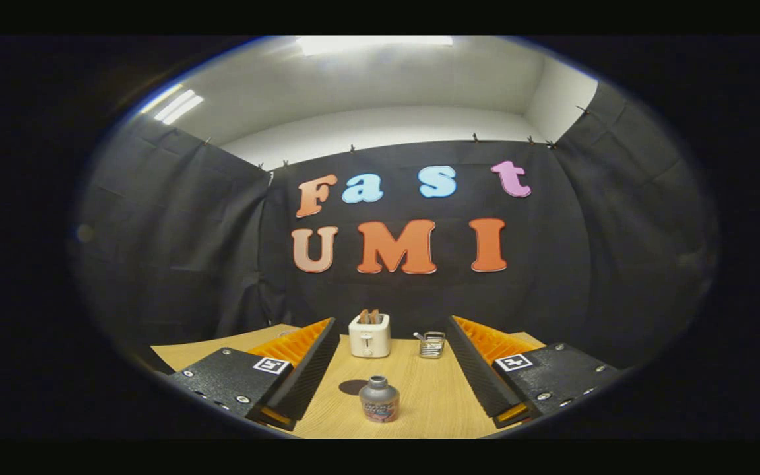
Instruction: Take the bottle from table, then pour the juice into the cup, finally place the bottle on the coaster
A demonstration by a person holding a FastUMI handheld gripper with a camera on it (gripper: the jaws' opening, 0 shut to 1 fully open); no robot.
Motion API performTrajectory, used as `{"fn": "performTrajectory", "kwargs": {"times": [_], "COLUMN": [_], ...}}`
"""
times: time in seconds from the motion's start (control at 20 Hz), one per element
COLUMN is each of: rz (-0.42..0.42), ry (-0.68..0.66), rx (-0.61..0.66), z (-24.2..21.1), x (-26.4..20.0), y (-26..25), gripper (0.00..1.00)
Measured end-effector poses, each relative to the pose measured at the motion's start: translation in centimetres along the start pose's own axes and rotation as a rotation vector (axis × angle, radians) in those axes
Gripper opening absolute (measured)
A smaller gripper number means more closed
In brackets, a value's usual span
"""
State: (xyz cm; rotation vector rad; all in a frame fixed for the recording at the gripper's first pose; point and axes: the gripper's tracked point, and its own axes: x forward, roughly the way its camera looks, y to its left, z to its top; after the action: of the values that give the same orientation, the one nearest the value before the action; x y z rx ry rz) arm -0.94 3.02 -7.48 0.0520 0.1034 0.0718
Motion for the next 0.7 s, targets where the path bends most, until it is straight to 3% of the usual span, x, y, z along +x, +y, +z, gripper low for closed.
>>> {"fn": "performTrajectory", "kwargs": {"times": [0.7], "rz": [0.057], "ry": [0.178], "rx": [0.064], "z": [-14.5], "x": [1.4], "y": [2.2], "gripper": [0.98]}}
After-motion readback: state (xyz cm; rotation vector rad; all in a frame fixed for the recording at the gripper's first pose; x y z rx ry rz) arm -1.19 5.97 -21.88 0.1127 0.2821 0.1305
